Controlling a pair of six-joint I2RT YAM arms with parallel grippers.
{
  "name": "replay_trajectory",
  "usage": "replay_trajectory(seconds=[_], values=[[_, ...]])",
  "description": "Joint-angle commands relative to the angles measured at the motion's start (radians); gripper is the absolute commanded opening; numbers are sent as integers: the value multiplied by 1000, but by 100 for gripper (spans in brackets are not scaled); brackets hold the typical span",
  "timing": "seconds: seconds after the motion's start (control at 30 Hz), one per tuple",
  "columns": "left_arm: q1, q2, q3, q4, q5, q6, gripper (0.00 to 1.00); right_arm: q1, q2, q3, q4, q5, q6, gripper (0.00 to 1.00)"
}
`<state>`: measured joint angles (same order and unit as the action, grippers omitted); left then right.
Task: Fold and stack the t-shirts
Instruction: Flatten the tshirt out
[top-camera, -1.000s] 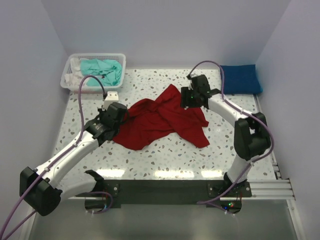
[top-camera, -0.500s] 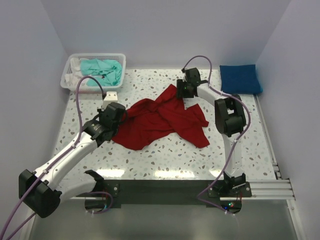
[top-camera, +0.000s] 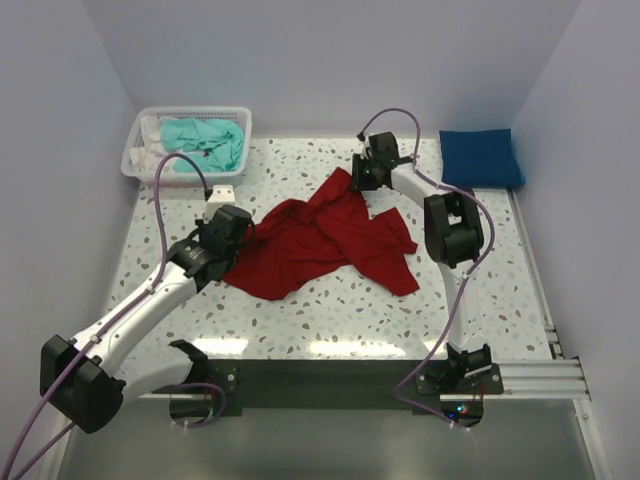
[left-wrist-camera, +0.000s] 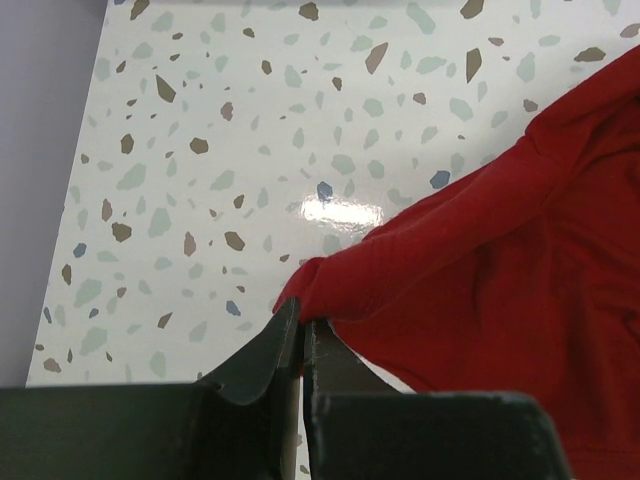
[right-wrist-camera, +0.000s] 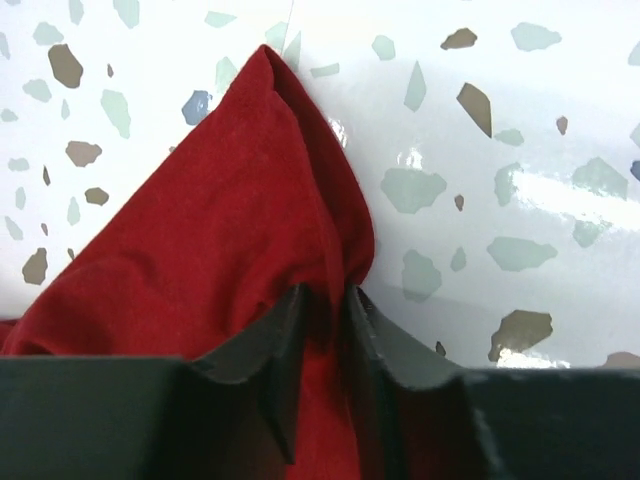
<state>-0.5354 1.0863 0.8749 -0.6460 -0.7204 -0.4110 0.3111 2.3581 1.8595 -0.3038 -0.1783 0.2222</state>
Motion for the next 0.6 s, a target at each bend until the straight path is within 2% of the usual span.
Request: replay_trajectory(seconds=[0.0,0.1,0.13,0.27,0.37,0.47,0.57], values=[[20,3,-16,29,-4,-20,0,-3,49,53,-31,-36,-15,24],[57,18,-4,77,25,15,0,-12,41,110,-75,-43,-26,9],[89,27,9,95,50,30,0,-18,17,119,-81,-43,-32,1],[175,116,134,187,104,122,0,-56,-75,176,-119,-35,-49,0],[238,233,312,236,153,181,0,-110,-155,240,-141,-33,-37,0],[278,374,565,227,182,207,0,-167,-209,332,-159,-39,-26,0],[288,551,967,169,191,257,0,-222,-298,446,-153,-44,-15,0]])
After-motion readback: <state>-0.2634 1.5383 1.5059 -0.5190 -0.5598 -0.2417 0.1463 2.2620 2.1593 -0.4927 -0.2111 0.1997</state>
